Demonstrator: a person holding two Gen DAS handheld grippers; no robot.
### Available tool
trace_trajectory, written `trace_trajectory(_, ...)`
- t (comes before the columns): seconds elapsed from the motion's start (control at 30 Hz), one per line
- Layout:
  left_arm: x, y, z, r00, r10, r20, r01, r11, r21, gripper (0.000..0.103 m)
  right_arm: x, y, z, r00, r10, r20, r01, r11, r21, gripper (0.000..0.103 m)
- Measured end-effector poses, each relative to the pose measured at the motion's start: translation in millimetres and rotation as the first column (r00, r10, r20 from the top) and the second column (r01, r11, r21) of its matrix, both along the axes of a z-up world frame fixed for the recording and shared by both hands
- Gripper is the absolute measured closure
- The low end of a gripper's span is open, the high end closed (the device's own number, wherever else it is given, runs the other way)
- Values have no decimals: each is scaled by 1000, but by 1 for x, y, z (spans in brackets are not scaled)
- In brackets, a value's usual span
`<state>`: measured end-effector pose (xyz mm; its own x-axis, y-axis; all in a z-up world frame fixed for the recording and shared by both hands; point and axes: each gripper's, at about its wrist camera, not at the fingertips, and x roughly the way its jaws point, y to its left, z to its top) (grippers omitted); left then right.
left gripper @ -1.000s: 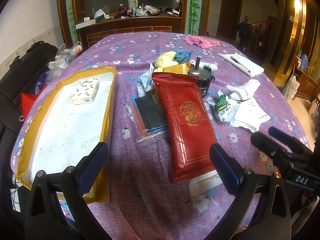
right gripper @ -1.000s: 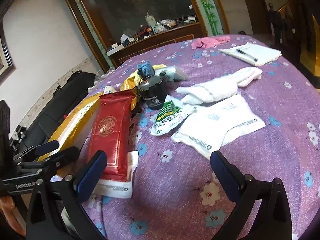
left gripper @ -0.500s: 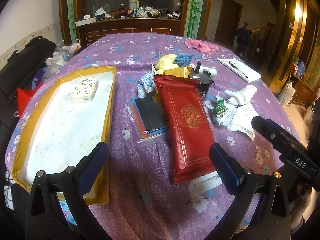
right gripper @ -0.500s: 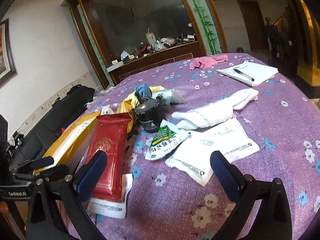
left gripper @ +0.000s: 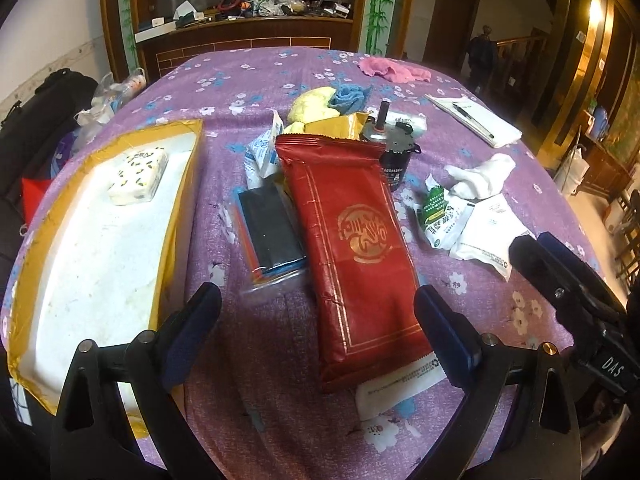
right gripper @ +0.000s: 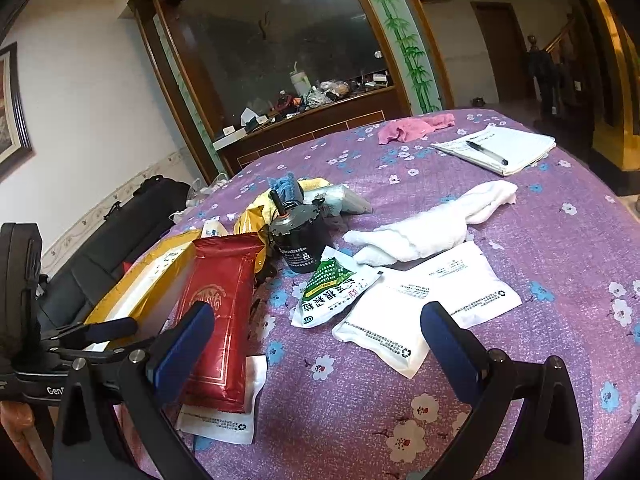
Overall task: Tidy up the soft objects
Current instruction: 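Move both tools toward the red foil packet and white towel, then carry the red foil packet in the left tool while the right tool carries the towel into the box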
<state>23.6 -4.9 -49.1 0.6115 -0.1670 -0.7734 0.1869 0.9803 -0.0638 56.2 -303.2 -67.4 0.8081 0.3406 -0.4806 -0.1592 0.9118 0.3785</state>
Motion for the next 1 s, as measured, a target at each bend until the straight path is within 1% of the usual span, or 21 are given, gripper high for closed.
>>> trace_trajectory(0.17,0,-4,-1,1000,-5,1,5,1000,26,5,-1,6,1,1000,10,7,-10,999,-39,0)
trace_trajectory(0.27,3,-5,-2,1000,-7,-12,7,1000,7,5,-2,7,1,1000,4,6,-4,999,-40,0)
trace_trajectory(0.33,9,-7,-2,999,-15,-30,14,1000,-12,5,0,5,1,1000,-3,1,3,1000,-29,0)
trace_trajectory(0.43,21,-16,-1,999,-23,-31,23,1000,3,5,1,-2,-1,1000,-25,-10,25,1000,7,0)
trace_trajectory(0.53,37,-24,-6,996,-43,-78,43,999,-5,5,3,-11,-3,998,-49,-32,51,997,58,0)
trace_trajectory(0.57,43,-28,-10,995,-45,-92,46,999,5,5,4,-14,-4,998,-55,-41,58,996,71,0)
trace_trajectory(0.6,50,-32,-15,994,-43,-98,45,999,23,8,5,-16,-5,997,-59,-50,63,995,81,0)
trace_trajectory(0.63,54,-34,-20,994,-38,-105,43,998,44,30,7,-17,-6,996,-62,-60,67,994,87,0)
trace_trajectory(0.67,56,-36,-25,992,-49,-120,55,997,50,39,7,-17,-7,996,-65,-67,71,994,88,0)
trace_trajectory(0.7,54,-35,-26,991,-63,-119,67,997,26,48,8,-17,-7,995,-69,-71,75,993,86,0)
trace_trajectory(0.73,50,-34,-24,992,-67,-109,69,998,11,52,8,-17,-7,995,-70,-73,76,994,84,0)
trace_trajectory(0.77,46,-32,-23,992,-73,-107,74,997,3,53,7,-17,-7,995,-71,-72,77,994,83,0)
trace_trajectory(0.8,40,-28,-21,991,-82,-108,80,996,-27,55,7,-17,-7,995,-73,-70,79,993,83,0)
trace_trajectory(0.87,27,-12,-14,990,-100,-102,88,989,-123,57,8,-18,-7,994,-75,-73,82,993,88,0)
trace_trajectory(0.9,23,-7,-11,990,-105,-94,90,985,-148,57,9,-20,-8,994,-69,-85,78,992,98,0)
trace_trajectory(0.93,14,2,-5,992,-109,-68,96,980,-174,57,11,-23,-9,993,-68,-99,79,990,113,0)
trace_trajectory(1.0,4,12,2,994,-99,-52,87,978,-188,57,20,-33,-12,989,-63,-133,86,982,171,0)
